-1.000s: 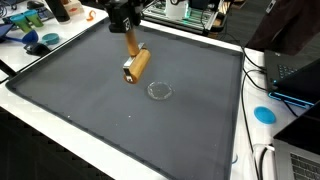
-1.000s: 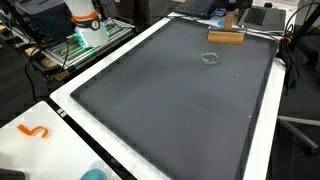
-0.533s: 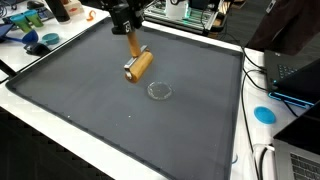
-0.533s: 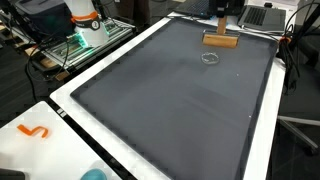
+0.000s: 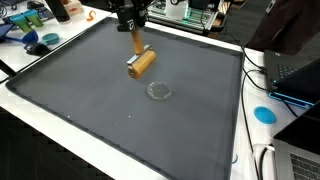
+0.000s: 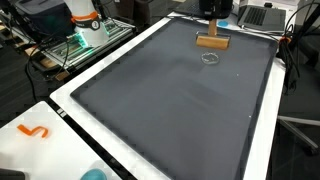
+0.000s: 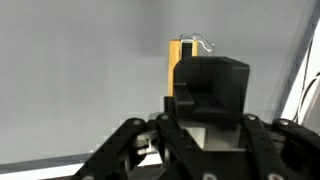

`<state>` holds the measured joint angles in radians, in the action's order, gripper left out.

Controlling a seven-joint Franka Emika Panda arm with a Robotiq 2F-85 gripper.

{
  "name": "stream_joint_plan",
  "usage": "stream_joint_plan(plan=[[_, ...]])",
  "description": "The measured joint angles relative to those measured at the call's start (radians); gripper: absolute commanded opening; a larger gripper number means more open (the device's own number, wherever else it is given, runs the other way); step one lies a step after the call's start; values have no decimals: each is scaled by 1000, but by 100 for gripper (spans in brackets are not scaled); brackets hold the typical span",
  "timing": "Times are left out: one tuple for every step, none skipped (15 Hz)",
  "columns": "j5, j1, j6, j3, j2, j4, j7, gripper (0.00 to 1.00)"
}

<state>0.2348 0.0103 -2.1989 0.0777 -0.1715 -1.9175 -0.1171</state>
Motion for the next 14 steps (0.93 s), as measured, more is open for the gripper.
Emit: stream_joint_plan(plan=[[5, 0, -13, 0, 11, -19, 0, 23], [12, 0, -24, 0, 21, -38, 0, 23], [19, 0, -35, 0, 31, -55, 0, 23], [25, 0, -44, 0, 40, -70, 0, 23], [29, 1, -53, 0, 49, -84, 0, 23], [32, 1, -58, 0, 57, -97, 2, 23], [33, 1, -60, 0, 65, -110, 9, 23], [33, 1, -61, 0, 72, -121, 18, 23], [33, 1, -62, 0, 79, -134, 24, 23], [33, 1, -63, 0, 86, -146, 32, 23], [34, 1, -65, 0, 93, -158, 38, 23], [34, 1, -68, -1, 100, -169, 42, 23], [35, 1, -73, -1, 107, -180, 47, 23], [35, 1, -75, -1, 114, -191, 53, 23]])
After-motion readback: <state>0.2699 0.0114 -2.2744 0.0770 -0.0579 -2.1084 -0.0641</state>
